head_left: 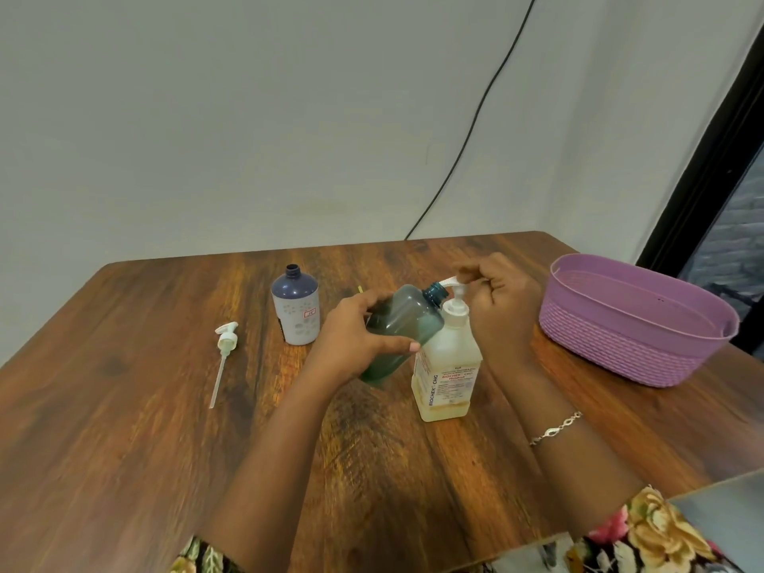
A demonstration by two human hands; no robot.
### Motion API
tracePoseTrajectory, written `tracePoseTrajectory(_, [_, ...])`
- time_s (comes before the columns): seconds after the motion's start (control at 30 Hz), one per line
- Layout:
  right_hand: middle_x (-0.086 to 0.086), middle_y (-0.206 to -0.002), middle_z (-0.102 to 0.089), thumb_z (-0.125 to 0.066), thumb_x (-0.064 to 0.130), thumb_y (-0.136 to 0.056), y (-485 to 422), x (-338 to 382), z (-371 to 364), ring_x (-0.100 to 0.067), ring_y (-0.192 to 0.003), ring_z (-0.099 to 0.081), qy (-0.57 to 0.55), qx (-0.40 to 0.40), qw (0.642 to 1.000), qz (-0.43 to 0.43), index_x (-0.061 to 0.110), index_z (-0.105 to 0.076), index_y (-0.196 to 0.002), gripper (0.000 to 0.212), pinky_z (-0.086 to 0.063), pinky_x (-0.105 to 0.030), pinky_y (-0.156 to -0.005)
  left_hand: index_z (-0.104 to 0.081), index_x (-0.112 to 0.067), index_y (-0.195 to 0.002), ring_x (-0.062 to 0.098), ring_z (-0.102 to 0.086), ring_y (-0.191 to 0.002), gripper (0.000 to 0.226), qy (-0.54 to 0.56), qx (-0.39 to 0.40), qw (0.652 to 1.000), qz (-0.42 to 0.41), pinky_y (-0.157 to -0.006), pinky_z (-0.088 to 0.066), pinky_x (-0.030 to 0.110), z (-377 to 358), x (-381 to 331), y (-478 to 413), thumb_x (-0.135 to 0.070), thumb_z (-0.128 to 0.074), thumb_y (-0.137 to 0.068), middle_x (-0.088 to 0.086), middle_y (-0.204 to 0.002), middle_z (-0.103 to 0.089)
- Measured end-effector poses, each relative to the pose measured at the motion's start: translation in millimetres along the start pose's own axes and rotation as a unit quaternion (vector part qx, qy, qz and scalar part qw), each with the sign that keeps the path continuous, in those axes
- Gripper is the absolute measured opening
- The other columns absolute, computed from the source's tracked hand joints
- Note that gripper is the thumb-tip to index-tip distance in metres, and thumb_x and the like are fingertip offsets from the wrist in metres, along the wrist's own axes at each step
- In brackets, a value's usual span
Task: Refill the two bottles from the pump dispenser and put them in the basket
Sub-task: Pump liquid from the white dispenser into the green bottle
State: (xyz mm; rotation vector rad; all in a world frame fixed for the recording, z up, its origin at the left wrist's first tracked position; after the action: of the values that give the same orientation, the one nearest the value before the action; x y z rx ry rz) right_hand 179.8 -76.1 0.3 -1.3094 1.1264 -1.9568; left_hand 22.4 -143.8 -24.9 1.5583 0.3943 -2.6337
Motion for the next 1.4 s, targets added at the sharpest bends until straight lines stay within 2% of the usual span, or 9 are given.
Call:
tracePoseTrajectory(0.23, [-0.008,-0.060,-0.054,-0.036,0.002,-0.071,19.3,-5.8,-9.0,-0.024,-0.054,-0.050,0.058,0.006,0.997,0.041,0.002,-0.061,-0.061,0.026,-0.043,-0.040,-0.044,-0.049,-0.019,-0.131,0.016,-0.051,-0.111,0.072,-0.011,0.010,1.000,0.004,-0.093,-0.045,0.033,-3.5,4.9,-1.2,-0.023,-0.080,-0.067,-0.002,-0.123,-0.054])
tracePoseTrajectory(0.47, [-0.001,-0.070,-0.053,-0.044,0.000,-0.077,10.5,-0.7,0.6,-0.021,-0.062,-0.053,0.030,0.041,0.998,0.025,0.003,-0.071,-0.078,0.028,-0.044,-0.036,-0.050,-0.049,-0.017,-0.132,0.015,-0.051,-0.108,0.073,-0.005,-0.001,1.000,-0.004,-0.093,-0.046,0.033,-0.3,1.3,0.1,-0.024,-0.080,-0.066,-0.001,-0.124,-0.054])
tracePoseTrajectory(0.53, [-0.003,-0.070,-0.056,-0.036,0.011,-0.076,4.8,4.1,0.3,-0.021,-0.061,-0.052,0.056,0.049,0.996,0.044,0.002,-0.070,-0.075,0.035,-0.043,-0.034,-0.052,-0.049,-0.017,-0.132,0.016,-0.052,-0.108,0.074,-0.005,-0.002,1.000,-0.007,-0.095,-0.046,0.036,1.3,-1.3,-1.2,-0.024,-0.081,-0.065,0.000,-0.123,-0.055])
tracePoseTrajectory(0.67, [-0.006,-0.063,-0.057,-0.035,0.004,-0.072,12.9,5.1,-4.1,-0.023,-0.054,-0.050,0.111,0.022,0.991,0.069,0.003,-0.064,-0.065,0.030,-0.041,-0.031,-0.048,-0.049,-0.017,-0.131,0.016,-0.052,-0.108,0.074,-0.010,0.001,1.000,-0.004,-0.095,-0.045,0.035,-0.7,-1.1,-1.1,-0.023,-0.081,-0.065,-0.002,-0.121,-0.055])
tracePoseTrajectory(0.83, [-0.007,-0.059,-0.052,-0.035,0.004,-0.070,17.4,-5.1,-10.5,-0.024,-0.051,-0.047,0.089,0.011,0.995,0.048,0.000,-0.060,-0.057,0.028,-0.041,-0.037,-0.041,-0.049,-0.017,-0.131,0.018,-0.051,-0.111,0.074,-0.013,0.010,1.000,0.006,-0.096,-0.046,0.038,-4.7,3.4,2.0,-0.023,-0.081,-0.065,0.000,-0.124,-0.055])
tracePoseTrajectory(0.93, [-0.005,-0.063,-0.053,-0.042,0.000,-0.075,17.2,-4.6,-6.0,-0.024,-0.056,-0.052,0.042,0.027,0.998,0.036,0.001,-0.066,-0.065,0.026,-0.046,-0.040,-0.045,-0.048,-0.017,-0.133,0.018,-0.050,-0.111,0.075,-0.013,0.006,1.000,0.010,-0.096,-0.045,0.037,-3.5,2.2,3.7,-0.023,-0.081,-0.065,0.001,-0.126,-0.054])
tracePoseTrajectory(1.07, [-0.008,-0.066,-0.060,-0.035,0.014,-0.072,-0.8,3.6,0.8,-0.026,-0.061,-0.057,0.035,0.052,0.998,0.025,0.002,-0.067,-0.065,0.035,-0.046,-0.035,-0.052,-0.048,-0.017,-0.132,0.017,-0.050,-0.109,0.073,-0.012,0.005,1.000,-0.002,-0.094,-0.045,0.034,1.3,-4.9,2.3,-0.022,-0.081,-0.066,0.001,-0.126,-0.054])
tracePoseTrajectory(1.2, [-0.006,-0.063,-0.063,-0.039,0.003,-0.068,-1.0,1.9,-5.6,-0.025,-0.058,-0.058,0.064,0.045,0.996,0.039,0.003,-0.065,-0.061,0.027,-0.049,-0.042,-0.054,-0.049,-0.016,-0.132,0.018,-0.052,-0.111,0.074,-0.013,0.009,1.000,-0.004,-0.096,-0.046,0.037,1.0,-7.0,-0.2,-0.021,-0.081,-0.066,0.001,-0.126,-0.054])
tracePoseTrajectory(1.4, [-0.005,-0.071,-0.067,-0.046,-0.014,-0.070,18.3,-11.3,-5.8,-0.018,-0.073,-0.066,0.011,0.006,0.999,0.034,0.002,-0.070,-0.070,0.029,-0.054,-0.034,-0.062,-0.050,-0.018,-0.129,0.016,-0.050,-0.108,0.070,-0.021,0.014,1.000,-0.001,-0.092,-0.045,0.032,-3.1,0.0,0.0,-0.022,-0.081,-0.066,-0.001,-0.121,-0.055])
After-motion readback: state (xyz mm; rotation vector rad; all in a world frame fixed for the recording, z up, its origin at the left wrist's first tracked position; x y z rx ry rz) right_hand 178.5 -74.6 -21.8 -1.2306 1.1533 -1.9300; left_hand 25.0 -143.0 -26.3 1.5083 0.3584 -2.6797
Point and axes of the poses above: each hand's wrist, its own y-axis away from the middle knuckle, its own z-axis out of the back of the hand, x = y × z, the point moved 3 cm from there along -y, towards the middle knuckle
